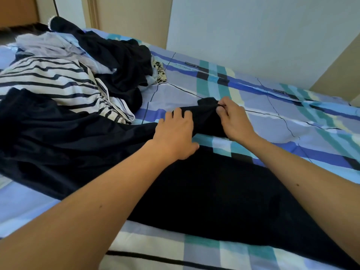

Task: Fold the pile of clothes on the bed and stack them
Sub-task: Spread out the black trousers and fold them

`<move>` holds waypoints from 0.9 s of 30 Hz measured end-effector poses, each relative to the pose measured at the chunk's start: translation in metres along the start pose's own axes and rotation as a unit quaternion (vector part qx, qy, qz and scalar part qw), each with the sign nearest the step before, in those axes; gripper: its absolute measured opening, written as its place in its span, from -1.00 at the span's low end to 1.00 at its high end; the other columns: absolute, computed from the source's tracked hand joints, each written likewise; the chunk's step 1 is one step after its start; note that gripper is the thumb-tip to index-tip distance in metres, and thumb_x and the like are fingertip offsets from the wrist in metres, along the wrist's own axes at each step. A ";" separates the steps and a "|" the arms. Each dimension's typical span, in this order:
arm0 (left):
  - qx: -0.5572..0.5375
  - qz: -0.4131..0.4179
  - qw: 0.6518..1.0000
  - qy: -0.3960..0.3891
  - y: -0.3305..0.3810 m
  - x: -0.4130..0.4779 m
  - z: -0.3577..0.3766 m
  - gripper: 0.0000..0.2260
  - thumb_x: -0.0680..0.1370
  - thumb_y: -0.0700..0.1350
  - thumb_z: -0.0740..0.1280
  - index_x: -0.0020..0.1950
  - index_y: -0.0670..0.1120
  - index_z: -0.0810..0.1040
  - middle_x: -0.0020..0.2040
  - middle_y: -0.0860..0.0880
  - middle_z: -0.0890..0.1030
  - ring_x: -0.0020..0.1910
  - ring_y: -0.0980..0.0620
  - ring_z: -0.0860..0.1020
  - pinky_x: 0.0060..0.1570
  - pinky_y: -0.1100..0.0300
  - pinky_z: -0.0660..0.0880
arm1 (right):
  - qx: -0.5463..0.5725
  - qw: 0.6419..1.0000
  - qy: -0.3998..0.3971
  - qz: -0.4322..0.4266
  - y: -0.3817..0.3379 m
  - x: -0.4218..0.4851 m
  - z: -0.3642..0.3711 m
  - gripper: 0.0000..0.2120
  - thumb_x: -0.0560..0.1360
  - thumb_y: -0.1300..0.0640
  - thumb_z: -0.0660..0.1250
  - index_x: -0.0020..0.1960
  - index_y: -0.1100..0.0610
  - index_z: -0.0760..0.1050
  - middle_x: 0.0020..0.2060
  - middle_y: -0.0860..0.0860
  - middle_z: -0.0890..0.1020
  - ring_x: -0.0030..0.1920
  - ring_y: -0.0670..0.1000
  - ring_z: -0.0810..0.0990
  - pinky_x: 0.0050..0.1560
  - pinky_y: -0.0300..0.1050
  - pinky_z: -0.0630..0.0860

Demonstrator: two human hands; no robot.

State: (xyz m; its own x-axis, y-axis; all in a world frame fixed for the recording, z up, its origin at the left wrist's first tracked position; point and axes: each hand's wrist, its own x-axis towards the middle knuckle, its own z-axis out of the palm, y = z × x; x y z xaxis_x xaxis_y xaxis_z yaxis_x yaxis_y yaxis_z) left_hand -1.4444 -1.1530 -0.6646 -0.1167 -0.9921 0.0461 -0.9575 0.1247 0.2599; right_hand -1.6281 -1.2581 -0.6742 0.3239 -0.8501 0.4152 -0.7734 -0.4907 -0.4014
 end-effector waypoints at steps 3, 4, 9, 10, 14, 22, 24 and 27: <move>0.015 0.039 0.997 0.058 0.007 0.000 0.005 -0.09 0.37 0.17 0.52 0.54 -0.10 0.12 0.42 -0.15 0.24 0.36 -0.21 0.30 0.34 -0.05 0.33 | 0.051 0.997 -0.032 -0.055 -0.026 -0.038 -0.040 -0.85 0.67 0.11 0.20 -0.07 0.12 0.39 -0.34 -0.09 0.46 -0.32 -0.14 0.42 -0.30 -0.24 0.28; 0.015 0.068 0.996 0.053 0.010 0.000 0.005 -0.07 0.35 0.17 0.54 0.55 -0.07 0.11 0.42 -0.13 0.26 0.37 -0.19 0.31 0.37 -0.04 0.32 | 0.065 0.994 -0.062 -0.062 -0.034 -0.052 -0.050 -0.85 0.66 0.10 0.23 -0.08 0.09 0.40 -0.35 -0.08 0.49 -0.32 -0.14 0.45 -0.29 -0.27 0.31; -0.038 0.188 0.963 -0.189 0.031 -0.018 0.004 -0.70 0.38 0.06 0.54 0.01 0.16 0.50 0.01 0.09 0.54 0.00 -0.01 0.56 0.07 -0.04 0.54 | 0.082 0.901 -0.426 0.006 -0.037 -0.127 -0.083 -0.88 0.56 -0.07 0.38 -0.01 -0.08 0.48 -0.31 -0.08 0.57 -0.31 -0.09 0.48 -0.19 -0.10 0.47; -0.015 0.188 0.953 -0.238 0.037 -0.025 0.006 -0.72 0.36 0.08 0.54 -0.05 0.18 0.49 -0.04 0.10 0.53 -0.04 0.00 0.56 0.05 -0.04 0.56 | 0.085 0.872 -0.481 0.037 -0.031 -0.138 -0.085 -0.85 0.55 -0.11 0.38 0.03 -0.08 0.50 -0.26 -0.06 0.63 -0.27 -0.02 0.53 -0.11 0.02 0.53; 0.069 0.141 0.932 -0.327 0.065 -0.049 0.020 -0.50 0.35 0.25 0.51 0.14 0.03 0.51 -0.04 0.08 0.49 -0.06 -0.01 0.55 -0.01 0.03 0.57 | 0.203 0.911 -0.321 0.164 0.005 -0.161 -0.081 -0.87 0.58 0.04 0.38 0.08 0.05 0.57 -0.15 0.06 0.72 -0.16 0.01 0.68 0.02 0.01 0.60; -0.071 0.113 0.985 -0.108 0.091 -0.054 0.065 -0.42 0.43 0.43 0.29 0.18 0.00 0.40 0.08 0.08 0.47 0.07 0.03 0.49 0.00 0.10 0.47 | 0.386 0.850 -0.121 0.338 0.043 -0.152 -0.055 -0.51 0.49 -0.16 0.41 0.38 -0.13 0.41 0.29 -0.01 0.55 0.27 -0.01 0.57 0.28 0.05 0.55; -0.197 0.072 0.973 -0.092 0.097 -0.053 0.068 -0.28 0.39 0.39 0.40 0.36 -0.01 0.31 0.18 0.09 0.44 0.14 0.07 0.49 0.13 0.12 0.51 | 0.471 0.795 -0.159 0.347 0.039 -0.152 -0.055 -0.48 0.48 -0.20 0.40 0.39 -0.08 0.44 0.31 0.00 0.58 0.33 0.04 0.55 0.36 0.13 0.48; -0.321 0.029 0.942 -0.098 0.101 -0.049 0.077 0.06 0.28 0.34 0.52 0.57 0.07 -0.03 0.43 0.01 0.36 0.29 0.01 0.48 0.28 0.07 0.49 | 0.524 0.770 -0.186 0.314 0.024 -0.155 -0.060 -0.61 0.58 -0.11 0.30 0.32 0.06 0.56 0.22 0.01 0.66 0.27 0.01 0.60 0.40 0.11 0.43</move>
State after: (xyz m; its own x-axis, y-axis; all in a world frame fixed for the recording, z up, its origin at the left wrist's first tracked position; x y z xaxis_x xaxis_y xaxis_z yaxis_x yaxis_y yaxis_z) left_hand -1.5553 -1.0928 -0.7152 -0.2702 -0.9591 -0.0839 -0.5994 0.0994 0.7943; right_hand -1.7296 -1.1267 -0.6992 0.3498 -0.8831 -0.3127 -0.0394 0.3197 -0.9467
